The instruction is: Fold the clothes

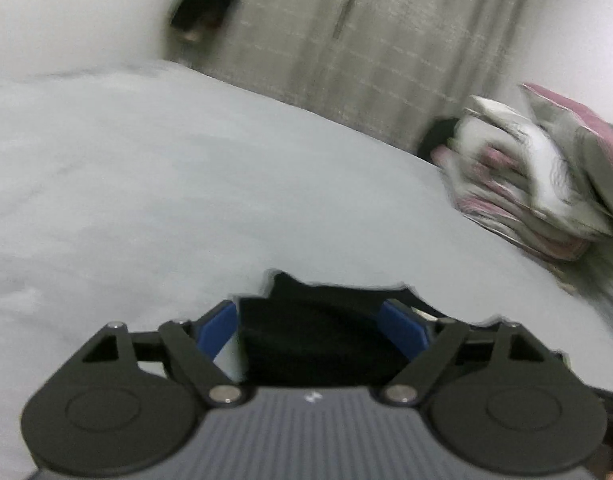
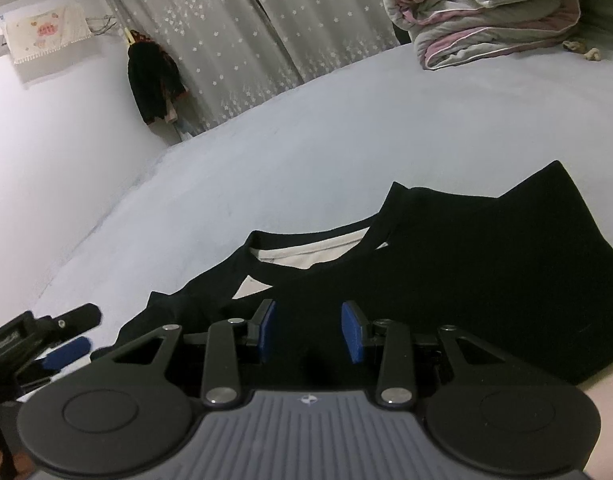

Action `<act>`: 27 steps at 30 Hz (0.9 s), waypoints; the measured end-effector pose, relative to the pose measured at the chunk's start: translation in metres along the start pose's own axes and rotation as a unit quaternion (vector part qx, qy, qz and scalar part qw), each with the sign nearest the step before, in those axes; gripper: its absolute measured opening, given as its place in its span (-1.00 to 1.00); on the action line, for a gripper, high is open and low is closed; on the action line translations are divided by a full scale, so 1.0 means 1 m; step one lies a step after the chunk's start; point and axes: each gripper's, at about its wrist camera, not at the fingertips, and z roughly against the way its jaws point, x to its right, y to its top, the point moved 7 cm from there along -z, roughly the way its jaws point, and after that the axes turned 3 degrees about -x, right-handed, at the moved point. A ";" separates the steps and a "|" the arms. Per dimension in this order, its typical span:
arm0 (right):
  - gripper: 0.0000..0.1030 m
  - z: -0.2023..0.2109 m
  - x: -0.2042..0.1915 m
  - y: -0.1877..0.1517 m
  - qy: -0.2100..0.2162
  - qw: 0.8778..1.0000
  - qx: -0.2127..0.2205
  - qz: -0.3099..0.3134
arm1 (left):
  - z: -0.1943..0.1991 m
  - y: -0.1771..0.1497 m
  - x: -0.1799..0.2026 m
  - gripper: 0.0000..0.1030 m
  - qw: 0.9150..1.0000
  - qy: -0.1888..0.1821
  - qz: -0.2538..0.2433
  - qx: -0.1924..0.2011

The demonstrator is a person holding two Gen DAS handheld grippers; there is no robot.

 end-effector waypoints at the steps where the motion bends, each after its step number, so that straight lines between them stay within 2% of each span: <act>1: -0.29 0.000 0.000 0.000 0.001 1.000 -0.001 0.000 | -0.002 0.000 -0.007 0.62 1.000 0.014 0.006 0.001; 3: -0.29 -0.001 -0.002 -0.001 0.002 1.000 -0.003 0.001 | -0.008 -0.001 -0.018 0.57 1.000 0.017 0.023 -0.003; 5: -0.29 -0.001 -0.004 -0.001 0.004 1.000 -0.004 0.004 | -0.012 -0.003 -0.022 0.40 0.999 0.004 0.039 -0.009; 9: -0.29 0.000 -0.011 -0.002 0.015 1.000 0.000 0.016 | -0.019 -0.007 -0.028 0.24 0.998 -0.019 0.061 -0.019; 12: -0.29 0.001 -0.017 -0.003 0.024 0.999 0.000 0.022 | -0.028 -0.010 -0.023 -0.01 0.998 -0.018 0.062 -0.022; 14: -0.29 0.000 -0.021 -0.005 0.028 0.999 -0.001 0.025 | -0.035 -0.012 -0.021 -0.31 0.997 -0.019 0.064 -0.028; 15: -0.29 -0.001 -0.023 -0.005 0.031 0.999 -0.002 0.027 | -0.037 -0.013 -0.021 -0.40 0.997 -0.021 0.065 -0.032; 16: -0.29 -0.001 -0.025 -0.006 0.033 0.999 -0.003 0.031 | -0.038 -0.014 -0.021 -0.59 0.997 -0.022 0.066 -0.036; 20: -0.29 -0.002 -0.036 -0.010 0.044 0.998 -0.004 0.050 | -0.034 -0.012 -0.018 -0.79 0.997 -0.037 0.065 -0.018; 23: -0.29 -0.003 -0.047 -0.014 0.055 0.996 -0.005 0.071 | -0.024 -0.005 -0.012 -0.80 0.994 -0.081 0.070 0.008; 27: -0.28 -0.002 -0.062 -0.019 0.067 0.992 -0.003 0.106 | -0.006 0.001 0.005 -0.80 0.986 -0.151 0.056 0.041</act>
